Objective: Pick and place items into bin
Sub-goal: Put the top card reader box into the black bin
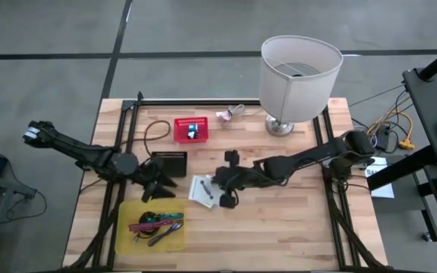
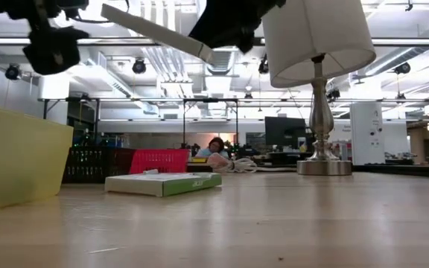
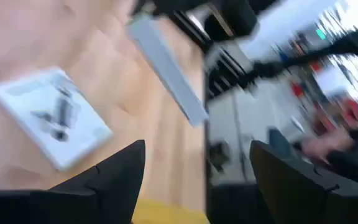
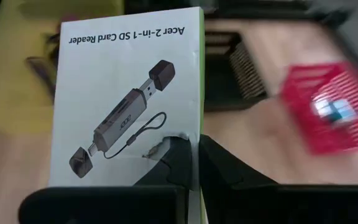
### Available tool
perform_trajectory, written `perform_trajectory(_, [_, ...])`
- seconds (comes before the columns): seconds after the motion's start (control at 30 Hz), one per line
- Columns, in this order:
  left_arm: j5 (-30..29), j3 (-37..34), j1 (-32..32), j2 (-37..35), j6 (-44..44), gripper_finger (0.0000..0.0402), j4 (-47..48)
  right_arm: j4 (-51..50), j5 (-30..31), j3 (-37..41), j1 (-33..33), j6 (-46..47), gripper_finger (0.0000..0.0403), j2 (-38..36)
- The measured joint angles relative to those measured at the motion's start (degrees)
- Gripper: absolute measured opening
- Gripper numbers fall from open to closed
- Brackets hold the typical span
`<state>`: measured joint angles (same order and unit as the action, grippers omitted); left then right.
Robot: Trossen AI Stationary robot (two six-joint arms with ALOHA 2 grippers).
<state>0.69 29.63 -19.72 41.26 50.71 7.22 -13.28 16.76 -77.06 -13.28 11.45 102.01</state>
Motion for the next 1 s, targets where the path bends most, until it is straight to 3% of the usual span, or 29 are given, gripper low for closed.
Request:
perform_trajectory(0.1, [-3.3,0.0,1.0,0.8,0.4,0.0272,-3.2,0.2,4.6,-0.5,0.0,-3.4,0.0011,-1.0])
perform_trajectory(0.3, [-4.4,0.0,3.3,5.5,-0.1,0.0272,-11.7,0.0,7.1,-0.5,0.4,-5.8,0.0011,-0.9])
perform_trajectory(0.67, [-4.5,0.2,9.5,13.9,4.1,0.0269,-16.5,0.1,7.5,-0.5,0.6,-6.1,0.0011,-0.8])
perform_trajectory(0.83, [-4.4,0.3,10.5,15.2,4.0,0.0227,-17.8,0.1,7.5,-0.5,0.6,-6.1,0.0011,-0.8])
perform_trajectory(1.0, [-4.3,0.3,10.7,15.4,4.3,0.0148,-18.2,0.0,8.6,-0.5,0.6,-6.9,0.0011,-0.8])
